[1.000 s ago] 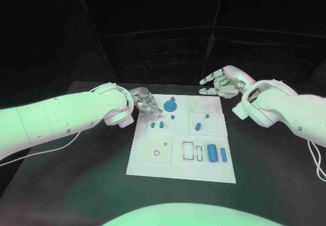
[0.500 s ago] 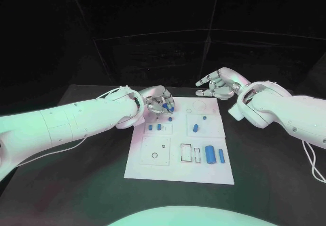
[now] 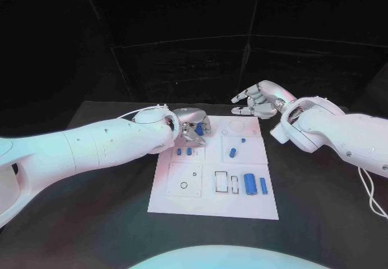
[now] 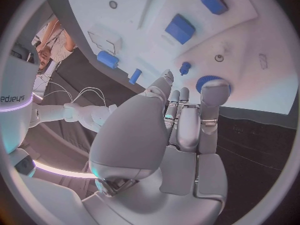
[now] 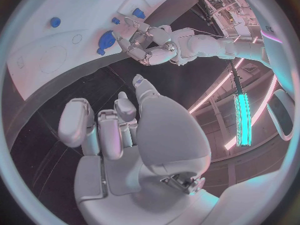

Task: Assemble the parts on the task board

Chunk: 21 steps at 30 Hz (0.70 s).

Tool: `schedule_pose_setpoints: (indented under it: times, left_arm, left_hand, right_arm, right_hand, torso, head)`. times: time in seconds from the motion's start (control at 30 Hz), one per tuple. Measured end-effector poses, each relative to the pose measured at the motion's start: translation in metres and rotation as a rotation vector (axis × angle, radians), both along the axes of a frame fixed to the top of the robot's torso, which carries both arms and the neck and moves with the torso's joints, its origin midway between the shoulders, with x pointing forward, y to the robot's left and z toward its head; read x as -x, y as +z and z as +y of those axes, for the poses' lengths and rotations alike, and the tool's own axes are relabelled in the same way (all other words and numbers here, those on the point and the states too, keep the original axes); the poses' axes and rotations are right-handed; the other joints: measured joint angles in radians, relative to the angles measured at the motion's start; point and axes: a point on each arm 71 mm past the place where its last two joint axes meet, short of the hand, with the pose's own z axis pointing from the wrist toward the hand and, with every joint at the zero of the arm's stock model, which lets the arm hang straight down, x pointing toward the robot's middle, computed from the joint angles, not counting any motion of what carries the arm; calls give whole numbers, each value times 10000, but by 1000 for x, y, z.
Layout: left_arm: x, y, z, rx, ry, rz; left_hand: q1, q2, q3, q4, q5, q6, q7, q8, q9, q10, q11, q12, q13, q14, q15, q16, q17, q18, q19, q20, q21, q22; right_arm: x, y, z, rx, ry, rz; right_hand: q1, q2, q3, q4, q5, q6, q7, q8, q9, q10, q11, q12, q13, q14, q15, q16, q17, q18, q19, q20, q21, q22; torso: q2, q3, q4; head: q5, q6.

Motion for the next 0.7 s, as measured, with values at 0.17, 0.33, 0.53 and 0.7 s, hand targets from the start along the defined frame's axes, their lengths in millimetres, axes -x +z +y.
schedule_pose_setpoints:
  times: [0.17,0.33,0.53,0.7]
  left_arm:
    - [-1,-3,-1,-544,0,-42]
    - [-3,-5,-3,-878,7,-22]
    - [-5,-7,-3,-1176,58,44]
    - [-6,-8,-3,-1316,75,101]
  left_hand:
    - [0,0,0,0,0,109,-39,0,-47,131,-18,-39,-61,15,-16,62,1,-151,67,4,148,164]
    - [0,0,27,-27,0,293,-37,0,-87,287,-38,-39,-113,50,20,62,-15,-151,153,-9,332,327]
    - [0,0,54,-54,0,444,-54,0,-118,469,-39,-39,-165,50,19,62,-64,-150,207,8,443,452]
    - [0,0,136,-75,0,591,-94,0,-144,613,-76,-78,-211,85,-16,103,-74,-150,222,-7,524,530]
  right_arm:
    - [0,0,0,1,-2,-1]
    - [0,0,2,-10,32,-2]
    - [0,0,3,-12,38,-4]
    - [0,0,3,-13,40,-4]
  right_hand:
    - [0,0,0,0,0,0,0,0,0,0,0,0,-22,0,0,0,-1,0,0,0,0,-18]
    - [0,0,0,0,0,0,0,0,-1,0,0,0,-29,0,0,0,-2,0,0,0,0,-33]
    - [0,0,0,0,0,0,0,-1,-1,-34,35,0,-30,0,1,0,-3,1,0,0,0,-33]
    - [0,0,0,0,0,0,0,-1,-1,-36,37,0,-30,0,1,0,-3,0,1,0,0,-32]
  torso:
    - [0,0,11]
    - [-1,0,21]
    - [-4,0,21]
    - [-6,3,21]
  head:
    - [5,5]
    - [-5,9]
    - [-27,-26]
    - [-48,-33]
